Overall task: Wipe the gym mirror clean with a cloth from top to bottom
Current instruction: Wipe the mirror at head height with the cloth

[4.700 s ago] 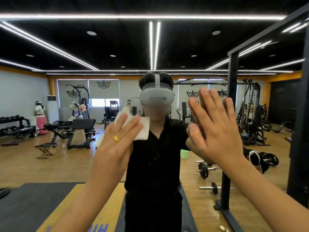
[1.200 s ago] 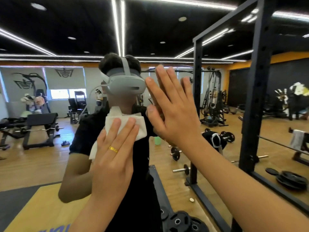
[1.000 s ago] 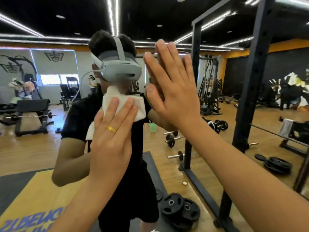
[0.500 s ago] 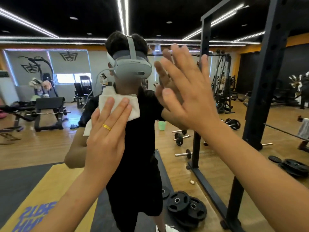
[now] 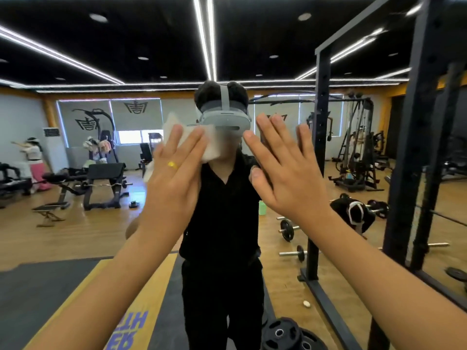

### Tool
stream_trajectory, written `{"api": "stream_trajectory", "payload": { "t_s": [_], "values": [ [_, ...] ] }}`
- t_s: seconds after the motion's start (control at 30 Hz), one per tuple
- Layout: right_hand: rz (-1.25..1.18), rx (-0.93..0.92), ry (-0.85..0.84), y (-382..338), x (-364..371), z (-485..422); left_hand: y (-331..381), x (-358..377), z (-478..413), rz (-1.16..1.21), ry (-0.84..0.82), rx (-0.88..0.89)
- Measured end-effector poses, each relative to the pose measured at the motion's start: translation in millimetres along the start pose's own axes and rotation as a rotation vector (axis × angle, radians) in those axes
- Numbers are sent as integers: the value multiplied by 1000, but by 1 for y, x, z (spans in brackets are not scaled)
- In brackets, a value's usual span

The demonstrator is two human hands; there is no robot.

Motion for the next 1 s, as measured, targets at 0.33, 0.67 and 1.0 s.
{"api": "stream_trajectory", "payload": {
  "t_s": [0.33, 0.67, 1.0],
  "values": [
    [-47, -13, 9, 2, 0, 1, 3, 4, 13, -33, -113, 89],
    [-58, 3, 28, 1, 0, 2, 2, -9, -94, -85, 1, 41],
    [-50, 4, 22, 2, -1, 2, 25, 22, 1, -12, -140, 83]
  ]
}}
Point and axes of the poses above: each hand's wrist, its own z-axis away from the middle knuckle, its own x-axis out of the palm, y = z × x, the point moved 4 cm from there along -z, towards the middle knuckle, and after that the axes turned 1 degree about -y, right-handed, at the moved point
